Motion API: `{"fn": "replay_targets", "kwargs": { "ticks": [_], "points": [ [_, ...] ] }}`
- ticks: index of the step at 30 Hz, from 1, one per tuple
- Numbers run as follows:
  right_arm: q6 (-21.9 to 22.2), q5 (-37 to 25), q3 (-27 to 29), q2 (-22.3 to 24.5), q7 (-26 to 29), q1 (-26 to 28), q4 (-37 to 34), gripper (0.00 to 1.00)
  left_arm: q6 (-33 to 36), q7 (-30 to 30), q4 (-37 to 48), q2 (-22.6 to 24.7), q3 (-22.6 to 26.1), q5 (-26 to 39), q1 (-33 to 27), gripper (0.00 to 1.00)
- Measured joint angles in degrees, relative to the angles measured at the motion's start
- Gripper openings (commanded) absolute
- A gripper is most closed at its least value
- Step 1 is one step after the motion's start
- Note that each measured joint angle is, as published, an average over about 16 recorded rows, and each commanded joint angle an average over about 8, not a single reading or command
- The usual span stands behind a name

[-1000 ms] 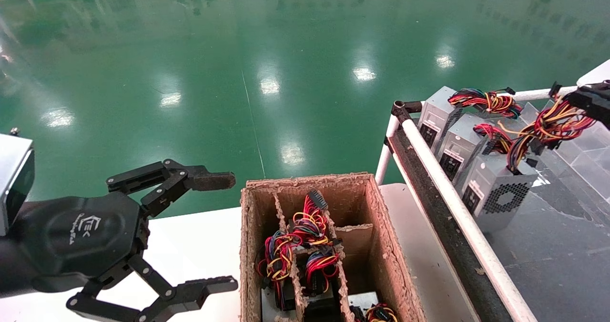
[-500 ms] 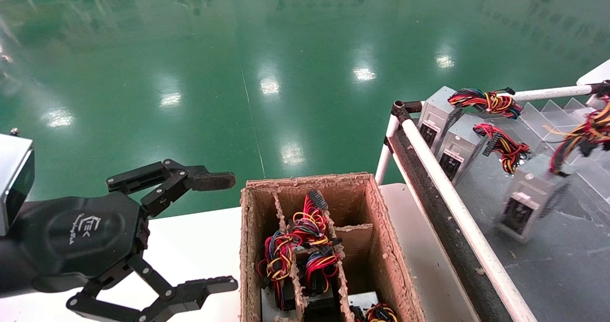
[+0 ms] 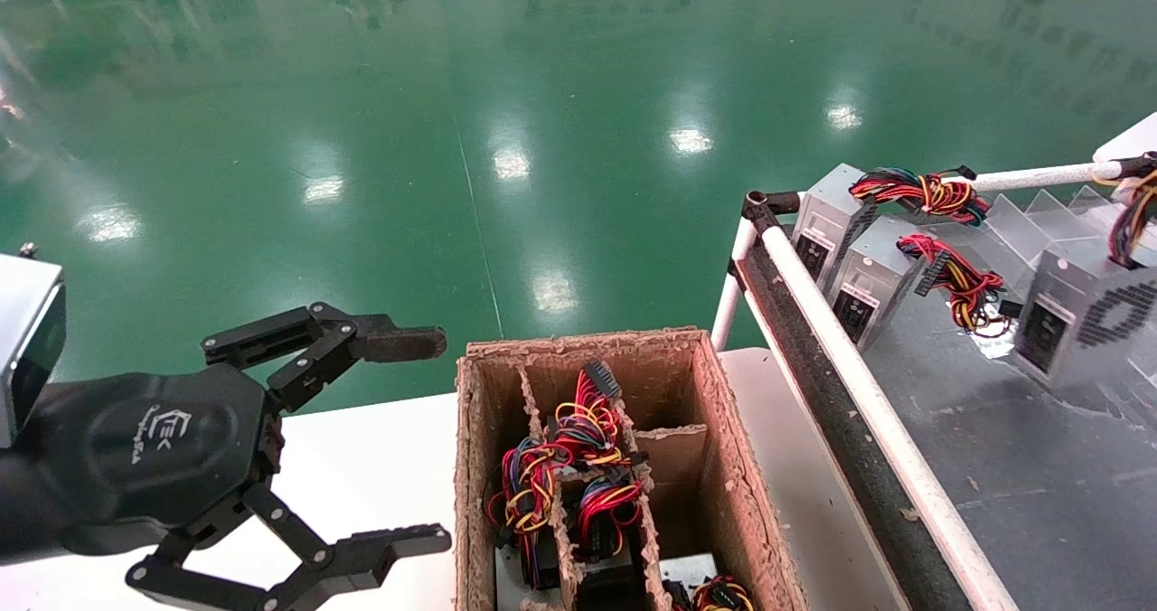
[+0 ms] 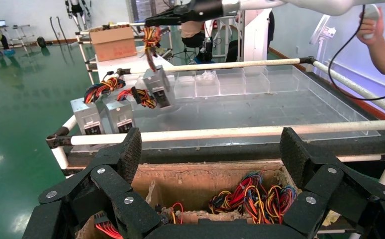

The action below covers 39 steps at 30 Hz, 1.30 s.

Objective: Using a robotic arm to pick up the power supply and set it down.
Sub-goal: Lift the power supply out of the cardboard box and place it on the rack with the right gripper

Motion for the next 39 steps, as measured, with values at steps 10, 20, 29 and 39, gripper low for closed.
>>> {"fn": "replay_targets", "kwargs": {
  "ticks": [10,20,29,39],
  "points": [
    [14.21,-5.66,-2.69,-9.93,-1.16,10.67,-10.64,0.00,-0.01,0.01,0.00,-0.01,0.02,-0.01,0.00,1.00],
    [20.86,-8.56,-4.55,-17.34,-1.43,15.58,-16.21,0.00,-0.01,0.02,0.00,-0.01,0.04,-0.02,-0.01,1.00],
    [23.06,-9.51,-5.22,-22.56,-0.86,17.47,-17.96,0.00,-0.02,0.03,0.00,-0.02,0.05,-0.03,-0.01,1.00],
    [23.22,-10.18,-5.70,-27.28,-0.09,18.99,-18.27,0.00,-0.03,0.03,0.00,-0.03,0.07,-0.05,-0.02,1.00]
  ]
}}
